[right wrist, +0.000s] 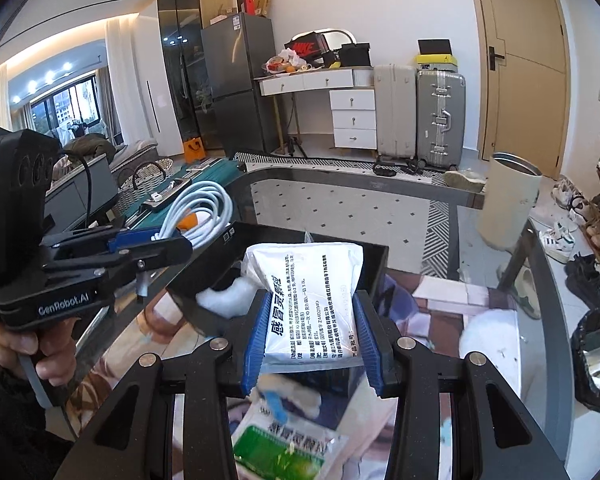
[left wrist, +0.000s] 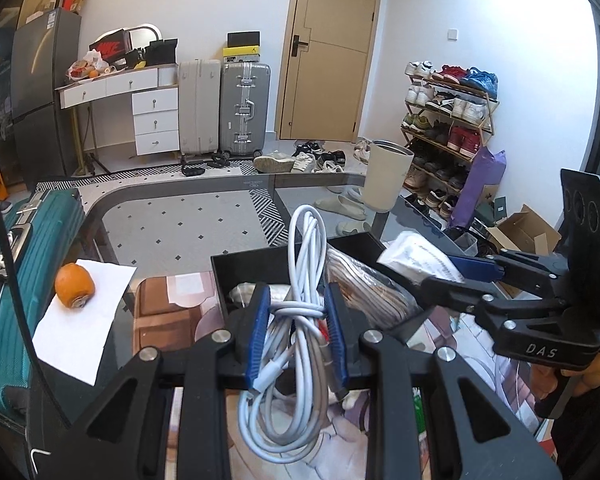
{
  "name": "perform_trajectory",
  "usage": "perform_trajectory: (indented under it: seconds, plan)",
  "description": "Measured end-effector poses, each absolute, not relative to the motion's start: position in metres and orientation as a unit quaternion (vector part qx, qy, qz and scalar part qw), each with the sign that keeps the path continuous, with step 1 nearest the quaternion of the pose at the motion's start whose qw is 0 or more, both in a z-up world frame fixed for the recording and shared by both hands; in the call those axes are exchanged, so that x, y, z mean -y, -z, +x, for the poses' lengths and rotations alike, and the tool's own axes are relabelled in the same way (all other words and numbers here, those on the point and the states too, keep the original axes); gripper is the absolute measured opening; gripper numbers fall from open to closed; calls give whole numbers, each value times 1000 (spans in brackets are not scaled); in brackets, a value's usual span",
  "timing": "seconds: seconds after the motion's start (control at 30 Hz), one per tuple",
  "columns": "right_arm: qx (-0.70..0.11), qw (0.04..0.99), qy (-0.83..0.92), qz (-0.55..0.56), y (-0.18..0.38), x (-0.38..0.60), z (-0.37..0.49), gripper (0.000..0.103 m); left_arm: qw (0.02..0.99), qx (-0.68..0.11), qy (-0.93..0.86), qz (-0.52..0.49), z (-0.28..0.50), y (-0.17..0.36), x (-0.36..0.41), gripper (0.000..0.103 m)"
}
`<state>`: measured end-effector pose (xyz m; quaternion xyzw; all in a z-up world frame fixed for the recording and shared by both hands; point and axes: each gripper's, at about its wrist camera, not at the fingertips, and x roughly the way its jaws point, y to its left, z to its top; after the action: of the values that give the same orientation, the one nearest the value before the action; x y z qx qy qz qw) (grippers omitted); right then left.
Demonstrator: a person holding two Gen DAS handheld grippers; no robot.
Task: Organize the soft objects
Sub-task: 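Carry the cable into the black box with the left tool while the right drops the packet in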
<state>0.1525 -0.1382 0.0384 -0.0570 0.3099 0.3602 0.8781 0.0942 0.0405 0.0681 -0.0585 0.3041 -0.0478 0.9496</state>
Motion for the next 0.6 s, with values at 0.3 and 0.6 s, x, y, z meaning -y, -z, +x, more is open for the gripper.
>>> perform_trajectory:
  seconds: [0.3, 0.6]
  plan:
    - [-325, 868, -371, -60, -32, 113, 187, 41, 949, -306, 42, -59, 113, -68, -45, 26]
    - [-345, 857, -379, -58, -18, 100, 211, 42, 944, -320, 43, -61, 128, -59, -50, 26]
